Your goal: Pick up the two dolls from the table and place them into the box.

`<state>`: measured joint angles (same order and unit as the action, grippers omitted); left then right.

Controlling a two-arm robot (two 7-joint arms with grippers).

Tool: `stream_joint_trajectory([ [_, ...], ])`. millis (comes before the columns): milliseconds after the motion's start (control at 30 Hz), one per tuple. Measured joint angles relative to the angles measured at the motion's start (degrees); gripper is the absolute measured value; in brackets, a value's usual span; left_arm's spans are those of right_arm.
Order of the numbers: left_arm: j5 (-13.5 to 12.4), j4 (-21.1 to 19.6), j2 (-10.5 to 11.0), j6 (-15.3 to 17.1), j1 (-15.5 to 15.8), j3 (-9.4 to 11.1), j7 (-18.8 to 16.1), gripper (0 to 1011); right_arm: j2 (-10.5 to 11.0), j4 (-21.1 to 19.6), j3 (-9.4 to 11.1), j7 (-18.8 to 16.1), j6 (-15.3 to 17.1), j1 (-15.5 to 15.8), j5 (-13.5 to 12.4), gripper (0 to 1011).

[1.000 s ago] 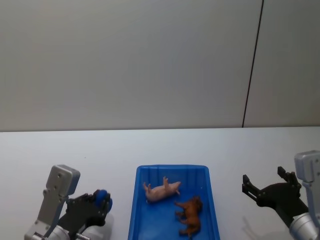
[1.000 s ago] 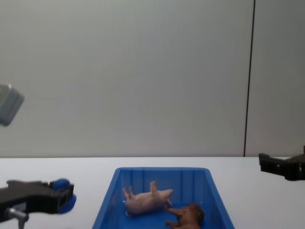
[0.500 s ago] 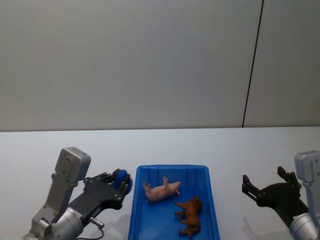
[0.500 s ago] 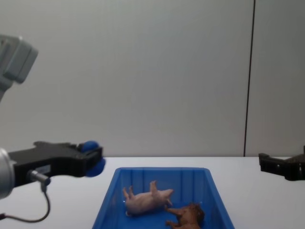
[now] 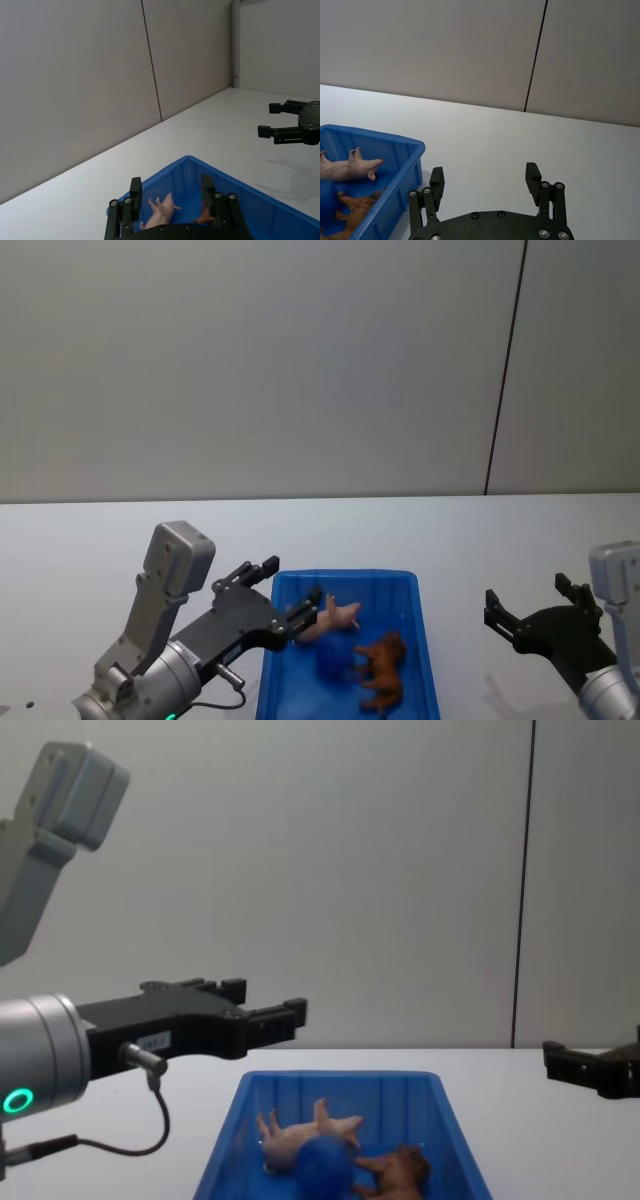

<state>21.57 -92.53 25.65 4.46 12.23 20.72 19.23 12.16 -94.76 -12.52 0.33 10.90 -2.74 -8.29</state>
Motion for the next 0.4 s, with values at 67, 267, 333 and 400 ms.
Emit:
stream_joint_trajectory([
  [67, 0.0, 0.0, -0.1, -0.1, 0.1, 0.1, 0.3, 758, 0.0, 0.0, 0.0, 0.0, 0.0, 0.0, 0.0, 1001],
  [267, -0.1, -0.1, -0.5, -0.3, 0.4, 0.3, 1.2, 935, 0.0, 0.0, 0.0, 0.0, 0.0, 0.0, 0.0, 1001],
  [333, -0.1, -0.1, -0.6, -0.3, 0.5, 0.3, 1.4, 981, 0.0, 0.0, 0.0, 0.0, 0.0, 0.0, 0.0, 1001],
  [400, -0.1, -0.1, -0.7, -0.4, 0.6, 0.4, 1.6, 1003, 0.0, 0.0, 0.0, 0.0, 0.0, 0.0, 0.0, 1001],
])
